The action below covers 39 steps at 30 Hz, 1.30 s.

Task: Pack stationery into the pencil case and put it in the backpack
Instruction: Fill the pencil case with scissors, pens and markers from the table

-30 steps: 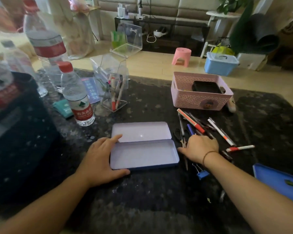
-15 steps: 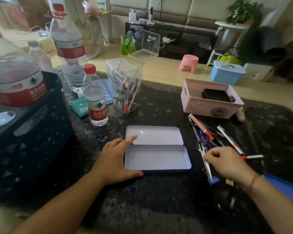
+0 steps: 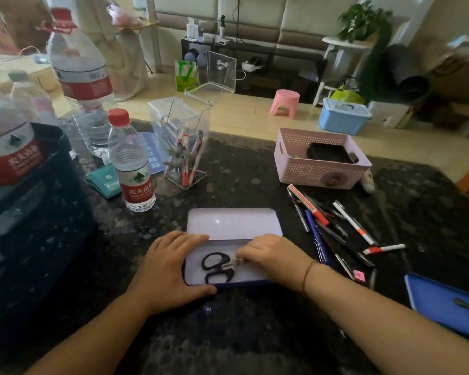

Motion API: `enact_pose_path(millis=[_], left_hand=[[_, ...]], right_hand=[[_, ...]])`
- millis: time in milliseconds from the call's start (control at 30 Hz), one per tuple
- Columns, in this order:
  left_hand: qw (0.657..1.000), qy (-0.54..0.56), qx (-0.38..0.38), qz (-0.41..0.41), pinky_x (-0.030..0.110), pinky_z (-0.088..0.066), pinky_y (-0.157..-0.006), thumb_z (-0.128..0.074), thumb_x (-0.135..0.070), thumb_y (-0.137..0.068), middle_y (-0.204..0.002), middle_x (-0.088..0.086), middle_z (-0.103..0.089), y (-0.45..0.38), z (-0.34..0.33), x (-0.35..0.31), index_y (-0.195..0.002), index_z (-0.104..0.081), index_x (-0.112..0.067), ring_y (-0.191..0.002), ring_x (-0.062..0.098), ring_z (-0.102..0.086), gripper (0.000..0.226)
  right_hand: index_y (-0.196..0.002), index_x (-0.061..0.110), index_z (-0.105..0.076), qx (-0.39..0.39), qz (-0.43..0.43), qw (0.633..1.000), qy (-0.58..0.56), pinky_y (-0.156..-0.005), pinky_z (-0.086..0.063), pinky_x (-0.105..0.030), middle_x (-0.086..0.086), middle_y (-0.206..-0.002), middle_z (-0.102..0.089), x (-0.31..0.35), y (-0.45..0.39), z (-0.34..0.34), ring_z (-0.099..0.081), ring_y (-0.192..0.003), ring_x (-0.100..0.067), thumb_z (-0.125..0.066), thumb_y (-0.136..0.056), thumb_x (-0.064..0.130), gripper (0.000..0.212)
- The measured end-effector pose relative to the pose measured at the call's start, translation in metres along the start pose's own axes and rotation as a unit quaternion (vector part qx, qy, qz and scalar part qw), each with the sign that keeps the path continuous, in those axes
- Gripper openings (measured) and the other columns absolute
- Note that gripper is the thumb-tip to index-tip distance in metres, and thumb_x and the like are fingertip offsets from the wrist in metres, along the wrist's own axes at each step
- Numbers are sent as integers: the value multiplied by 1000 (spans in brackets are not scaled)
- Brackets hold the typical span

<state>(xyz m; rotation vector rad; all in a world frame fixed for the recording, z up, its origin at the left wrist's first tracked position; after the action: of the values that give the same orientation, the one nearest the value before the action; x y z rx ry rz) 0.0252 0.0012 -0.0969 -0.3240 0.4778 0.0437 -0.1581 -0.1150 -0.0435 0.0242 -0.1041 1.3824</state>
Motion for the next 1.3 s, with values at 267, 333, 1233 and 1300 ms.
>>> enact_pose_path(millis=[267,333,1233,1300], left_hand=[[998,-25,-18,-48,48,-46,-97,-64,-84,-64,-126,-15,-57,-1,-5,4,-113,-62,-42,-121,18,-51,65],[998,-26,-20,-47,50,-46,-96,-64,-84,-65,-126,-14,-58,-1,-4,4,-111,-62,-42,-121,20,-51,62],[999,38,23,7,44,-39,-108,-65,-88,-56,-132,-21,-47,3,3,-2,-143,-21,-57,-126,11,-45,102],[999,26,16,-11,47,-40,-107,-62,-89,-59,-129,-27,-42,3,3,-4,-140,-28,-56,-127,11,-44,94]], right_hand=[[-101,16,-73,-19,-151,978,-141,-87,-44,-39,-6,-107,-63,13,-16,-19,-50,-104,-25,-62,-89,22,18],[-101,17,-72,-42,-144,979,-137,-86,-45,-39,-6,-104,-66,17,-14,-20,-52,-101,-25,-61,-89,26,19],[-100,32,-60,-55,-258,964,-38,-72,-47,-30,11,-97,-66,-11,18,-5,-58,-92,-13,-64,-81,48,25],[-101,31,-59,-46,-254,965,-48,-75,-49,-33,10,-98,-63,-11,12,-11,-56,-92,-13,-62,-84,45,23]])
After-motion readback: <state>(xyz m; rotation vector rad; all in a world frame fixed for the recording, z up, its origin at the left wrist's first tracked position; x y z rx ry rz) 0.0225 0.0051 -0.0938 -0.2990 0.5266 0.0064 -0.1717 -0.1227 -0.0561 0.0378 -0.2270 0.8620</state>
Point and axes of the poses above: each hand's wrist, its own y-axis away from the middle knuckle, its own z-axis out of the back of the hand, x = y × z, the point moved 4 cm from there along -y, towards the middle knuckle
